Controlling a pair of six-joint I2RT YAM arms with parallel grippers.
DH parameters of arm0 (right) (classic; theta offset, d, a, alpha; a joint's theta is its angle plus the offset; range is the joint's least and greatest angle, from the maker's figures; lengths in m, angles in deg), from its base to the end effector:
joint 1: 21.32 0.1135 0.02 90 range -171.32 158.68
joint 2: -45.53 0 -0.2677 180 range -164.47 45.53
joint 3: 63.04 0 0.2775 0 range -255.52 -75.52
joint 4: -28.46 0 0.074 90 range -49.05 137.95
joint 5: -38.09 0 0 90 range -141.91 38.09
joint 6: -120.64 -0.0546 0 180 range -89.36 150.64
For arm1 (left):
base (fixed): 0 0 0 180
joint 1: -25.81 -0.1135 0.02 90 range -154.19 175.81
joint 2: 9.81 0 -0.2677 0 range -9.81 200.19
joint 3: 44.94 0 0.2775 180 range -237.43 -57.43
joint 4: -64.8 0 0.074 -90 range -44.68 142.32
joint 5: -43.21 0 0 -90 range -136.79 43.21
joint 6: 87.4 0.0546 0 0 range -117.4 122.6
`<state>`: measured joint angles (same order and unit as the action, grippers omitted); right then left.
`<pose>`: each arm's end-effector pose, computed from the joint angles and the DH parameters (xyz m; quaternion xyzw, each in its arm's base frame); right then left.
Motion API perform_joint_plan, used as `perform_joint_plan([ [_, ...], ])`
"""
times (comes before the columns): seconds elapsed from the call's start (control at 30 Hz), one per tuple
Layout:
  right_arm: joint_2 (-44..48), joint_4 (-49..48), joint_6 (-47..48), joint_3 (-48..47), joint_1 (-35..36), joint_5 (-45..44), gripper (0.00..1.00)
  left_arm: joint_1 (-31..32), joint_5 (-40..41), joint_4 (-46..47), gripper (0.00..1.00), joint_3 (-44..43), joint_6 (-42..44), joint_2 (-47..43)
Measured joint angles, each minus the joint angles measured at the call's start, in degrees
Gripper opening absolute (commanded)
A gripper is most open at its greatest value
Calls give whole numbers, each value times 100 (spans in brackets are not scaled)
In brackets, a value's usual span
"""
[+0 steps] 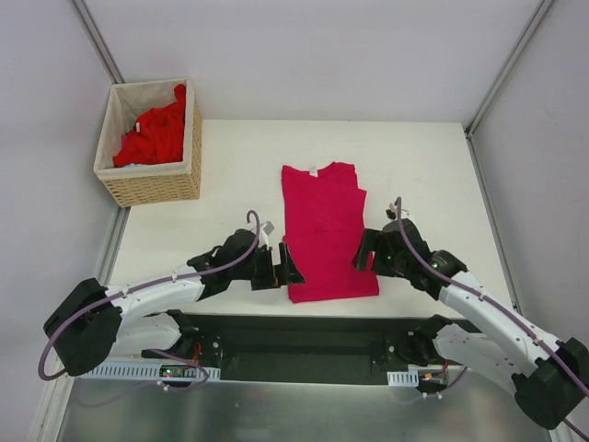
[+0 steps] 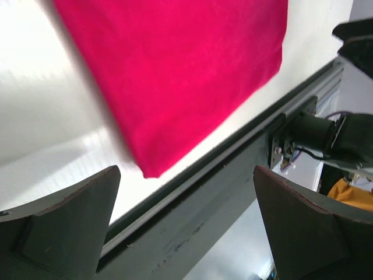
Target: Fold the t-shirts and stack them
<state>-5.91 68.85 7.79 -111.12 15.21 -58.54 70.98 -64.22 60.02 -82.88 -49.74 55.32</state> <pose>0.1828 0.1275 0.2179 -0.0868 0.9143 0.1480 0.3669 0.1726 -0.1968 0.1628 0.0193 0.8673 -0.4478 0.2165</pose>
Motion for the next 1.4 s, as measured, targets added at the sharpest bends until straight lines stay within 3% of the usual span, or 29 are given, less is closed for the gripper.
perform_joint_plan([
  [0.33, 610, 592, 61, 260, 0, -170, 88, 1047, 332, -173, 99, 184, -643, -271],
  [0.63, 627, 573, -72, 822, 4, -2, 88, 1141, 772, -195, 97, 741, -1062, -599],
  [1.03, 688, 531, -68, 824, 4, 9, 88, 1141, 848, 2155, 95, 1248, -1523, 286],
  [1.4, 693, 531, -68, 824, 4, 4, 82, 1141, 857, 2885, 74, 1453, -1692, 577],
])
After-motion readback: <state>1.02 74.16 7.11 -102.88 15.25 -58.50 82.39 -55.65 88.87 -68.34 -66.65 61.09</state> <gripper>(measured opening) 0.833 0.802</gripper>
